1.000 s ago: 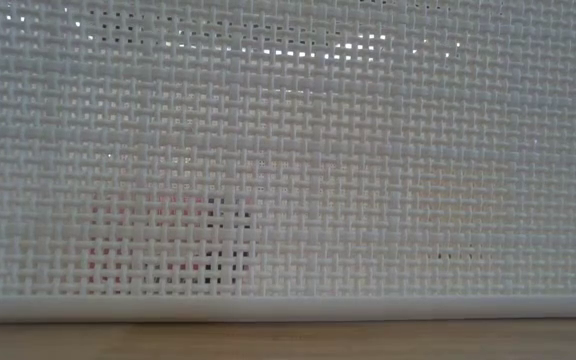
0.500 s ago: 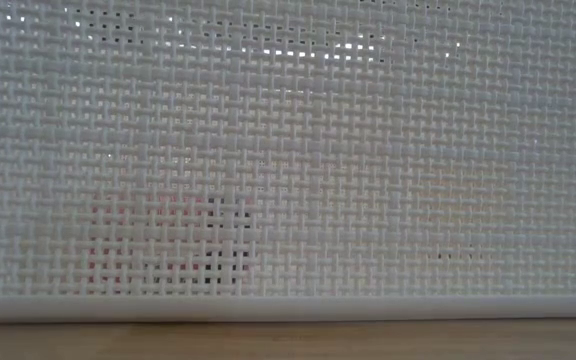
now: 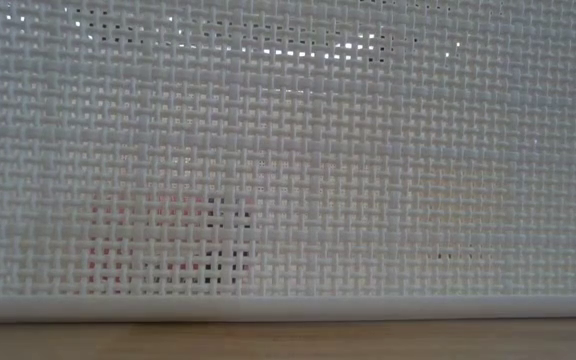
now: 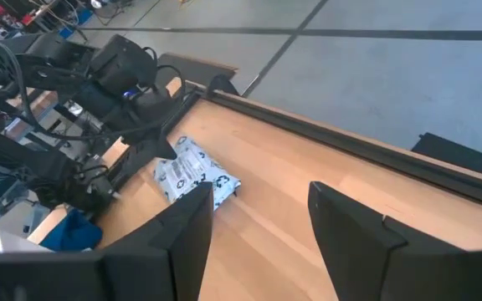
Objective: Pick & place medical supplies in basket/bin
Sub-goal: Put the top white mailer bag into the white bin
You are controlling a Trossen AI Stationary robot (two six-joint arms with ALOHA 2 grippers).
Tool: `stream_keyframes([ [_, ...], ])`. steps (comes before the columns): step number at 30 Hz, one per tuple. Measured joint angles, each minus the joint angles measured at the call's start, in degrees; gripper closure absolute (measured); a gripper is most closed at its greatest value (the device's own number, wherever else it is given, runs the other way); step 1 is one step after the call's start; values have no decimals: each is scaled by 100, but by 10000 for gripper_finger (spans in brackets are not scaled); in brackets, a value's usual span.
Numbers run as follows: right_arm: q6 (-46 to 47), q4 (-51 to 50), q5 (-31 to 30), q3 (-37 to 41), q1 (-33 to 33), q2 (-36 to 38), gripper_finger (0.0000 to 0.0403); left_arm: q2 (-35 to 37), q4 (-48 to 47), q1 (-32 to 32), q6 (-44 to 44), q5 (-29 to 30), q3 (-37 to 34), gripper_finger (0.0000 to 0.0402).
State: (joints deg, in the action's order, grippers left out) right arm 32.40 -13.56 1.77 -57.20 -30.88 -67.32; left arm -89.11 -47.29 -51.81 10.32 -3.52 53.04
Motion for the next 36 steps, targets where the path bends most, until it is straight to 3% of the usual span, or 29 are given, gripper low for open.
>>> stream_keyframes([
  [6, -123, 4, -9, 0, -10, -6, 204, -114, 396, 44, -807, 290, 9, 398],
  [18, -129, 2, -14, 1, -8, -6, 204, -167, 1259, 306, -4627, 1020, 302, 399],
  [21, -99, 2, -12, 1, -8, -6, 204, -239, 1360, 438, -5078, 1029, 304, 396],
  [25, -114, 0, -9, 1, -8, -8, 204, -251, 1328, 516, -4170, 1330, 302, 399],
  [34, 17, -5, -3, 1, -8, -8, 204, 242, 1020, 320, -977, 688, 452, 396],
  [36, 17, -6, -3, -1, -8, -8, 204, 313, 1013, 317, -675, 434, 455, 391],
])
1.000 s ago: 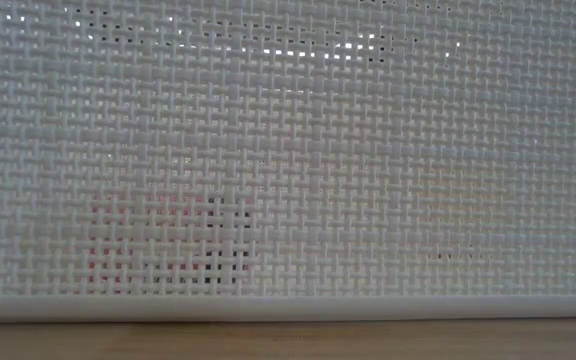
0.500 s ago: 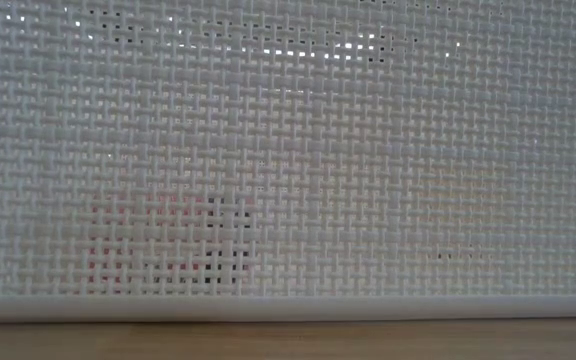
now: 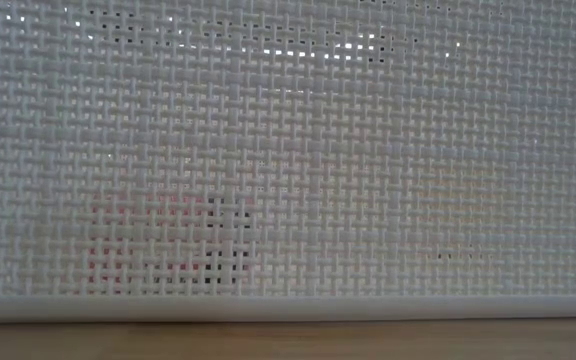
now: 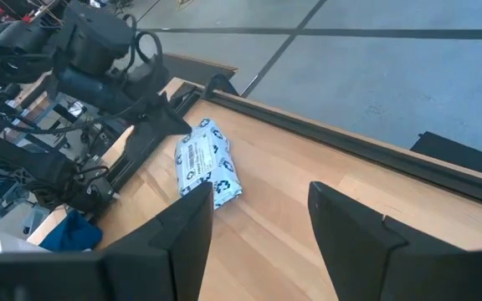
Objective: Pick & place medical supplies in basket/bin
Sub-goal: Put the top white mailer bag into the white bin
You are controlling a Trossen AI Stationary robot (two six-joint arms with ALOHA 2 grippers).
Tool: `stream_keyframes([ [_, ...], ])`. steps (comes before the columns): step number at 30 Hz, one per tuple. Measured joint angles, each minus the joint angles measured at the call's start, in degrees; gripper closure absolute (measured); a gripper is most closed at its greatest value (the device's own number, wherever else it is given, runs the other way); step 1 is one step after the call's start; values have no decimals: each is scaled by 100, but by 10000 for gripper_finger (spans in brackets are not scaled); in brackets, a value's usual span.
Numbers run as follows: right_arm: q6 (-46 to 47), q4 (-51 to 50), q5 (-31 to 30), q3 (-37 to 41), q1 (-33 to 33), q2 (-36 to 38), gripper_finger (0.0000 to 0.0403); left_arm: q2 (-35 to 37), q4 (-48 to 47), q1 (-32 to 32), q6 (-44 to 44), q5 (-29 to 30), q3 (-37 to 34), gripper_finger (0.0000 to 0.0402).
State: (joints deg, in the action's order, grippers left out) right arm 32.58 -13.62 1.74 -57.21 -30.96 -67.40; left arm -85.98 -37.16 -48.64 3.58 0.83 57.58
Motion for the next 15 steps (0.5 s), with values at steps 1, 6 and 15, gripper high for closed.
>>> stream_keyframes([
  [1, -3, 0, 0, 0, 0, 0, 204, 16, -17, 8, 62, -123, 0, 387],
  [6, -4, -118, 0, 2, 0, 0, 204, 25, -148, 131, 283, -344, 0, 333],
  [15, -148, -366, 2, 0, 0, 0, 204, 23, -236, 330, 1153, -337, 0, 206],
])
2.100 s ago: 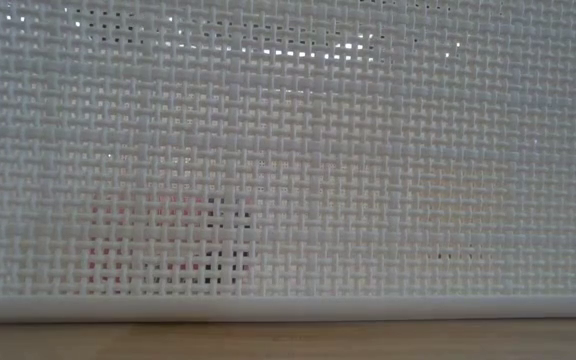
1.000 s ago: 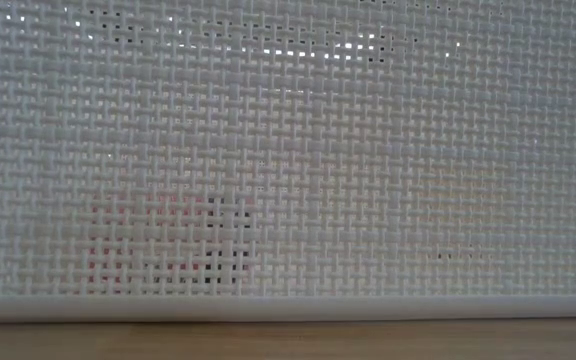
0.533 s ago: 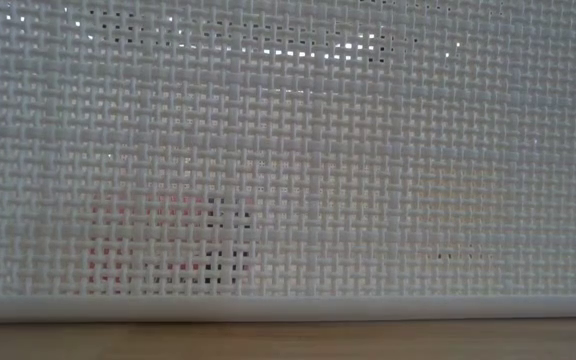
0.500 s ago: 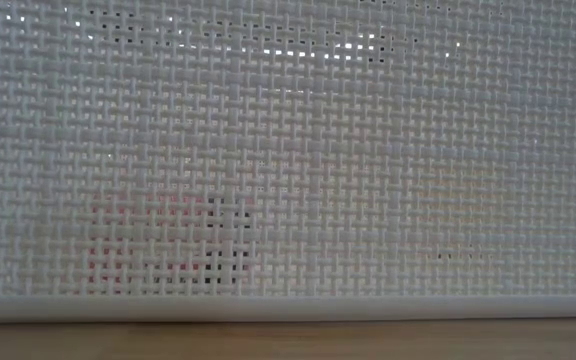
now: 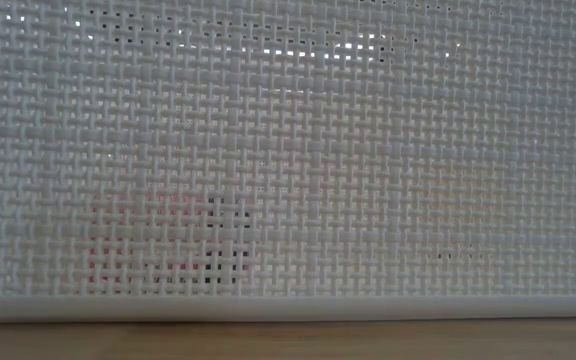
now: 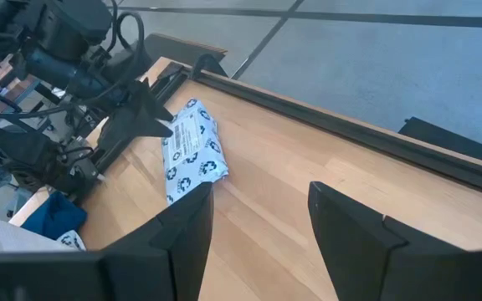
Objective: Pick & place medical supplies in basket/bin
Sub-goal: Put the top white mailer bag into the white bin
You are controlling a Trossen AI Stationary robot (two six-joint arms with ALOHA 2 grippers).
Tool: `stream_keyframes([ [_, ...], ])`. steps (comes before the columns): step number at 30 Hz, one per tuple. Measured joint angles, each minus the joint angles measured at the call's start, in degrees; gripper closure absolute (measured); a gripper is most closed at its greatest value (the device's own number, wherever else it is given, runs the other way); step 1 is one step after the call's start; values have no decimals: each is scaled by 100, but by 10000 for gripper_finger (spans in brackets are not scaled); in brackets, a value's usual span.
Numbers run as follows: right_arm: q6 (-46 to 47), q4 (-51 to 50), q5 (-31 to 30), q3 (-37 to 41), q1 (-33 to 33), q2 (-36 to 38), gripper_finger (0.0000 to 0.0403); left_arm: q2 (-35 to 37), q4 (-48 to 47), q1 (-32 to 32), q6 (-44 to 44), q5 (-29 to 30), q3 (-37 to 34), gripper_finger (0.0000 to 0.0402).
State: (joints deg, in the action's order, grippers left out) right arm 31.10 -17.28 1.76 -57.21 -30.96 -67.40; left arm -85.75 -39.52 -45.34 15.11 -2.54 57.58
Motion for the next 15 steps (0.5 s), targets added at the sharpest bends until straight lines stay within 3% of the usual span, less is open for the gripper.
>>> stream_keyframes([
  [5, -7, 1, -1, 2, 0, 0, 204, -82, 10, 0, 570, 215, 2, 179],
  [9, -15, 0, -2, 1, 0, 0, 204, -359, -126, 0, 864, -1, 2, 183],
  [15, -154, -26, 0, 2, 0, 0, 204, -775, -31, 37, 901, 200, 27, 193],
])
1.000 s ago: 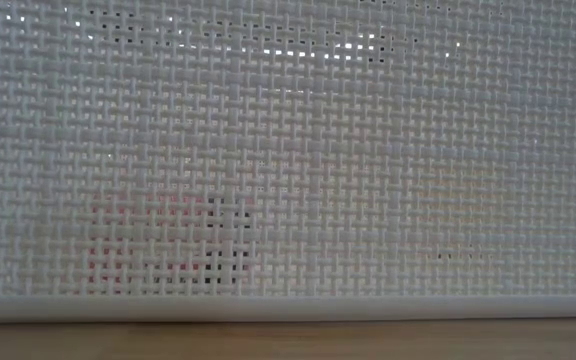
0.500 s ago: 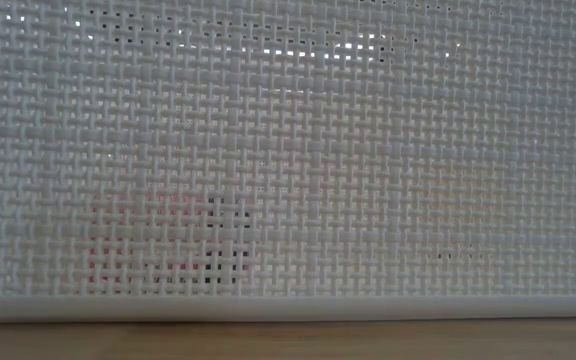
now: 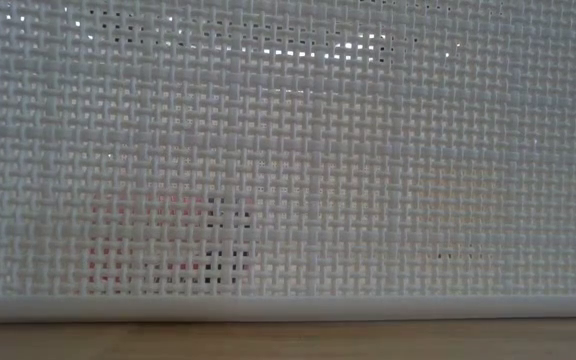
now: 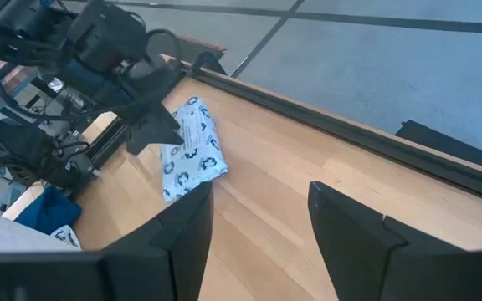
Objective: Pick & place medical supplies in basket/bin
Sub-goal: Put the top white mailer bag into the white bin
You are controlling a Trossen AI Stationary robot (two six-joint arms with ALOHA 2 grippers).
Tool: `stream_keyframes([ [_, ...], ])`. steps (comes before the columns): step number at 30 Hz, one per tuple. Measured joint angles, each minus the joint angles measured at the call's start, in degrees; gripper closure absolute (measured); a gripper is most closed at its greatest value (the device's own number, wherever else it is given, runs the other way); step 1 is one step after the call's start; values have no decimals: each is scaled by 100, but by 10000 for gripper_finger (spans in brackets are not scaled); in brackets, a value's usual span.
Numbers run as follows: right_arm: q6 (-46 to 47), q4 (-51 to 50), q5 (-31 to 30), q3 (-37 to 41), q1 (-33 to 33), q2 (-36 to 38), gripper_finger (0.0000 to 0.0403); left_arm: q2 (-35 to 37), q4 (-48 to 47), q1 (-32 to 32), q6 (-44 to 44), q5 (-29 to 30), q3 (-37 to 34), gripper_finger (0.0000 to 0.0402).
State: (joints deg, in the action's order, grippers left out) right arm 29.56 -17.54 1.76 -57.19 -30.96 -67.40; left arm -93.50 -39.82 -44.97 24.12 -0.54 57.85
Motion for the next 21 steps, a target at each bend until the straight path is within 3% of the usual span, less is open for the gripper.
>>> stream_keyframes([
  [13, -96, -31, 6, 0, 0, 0, 204, -268, 107, 101, -3720, 51, 5, 201],
  [21, 772, -37, 400, -1, -134, -79, 204, -301, 770, 186, -5597, 103, -27, 204],
])
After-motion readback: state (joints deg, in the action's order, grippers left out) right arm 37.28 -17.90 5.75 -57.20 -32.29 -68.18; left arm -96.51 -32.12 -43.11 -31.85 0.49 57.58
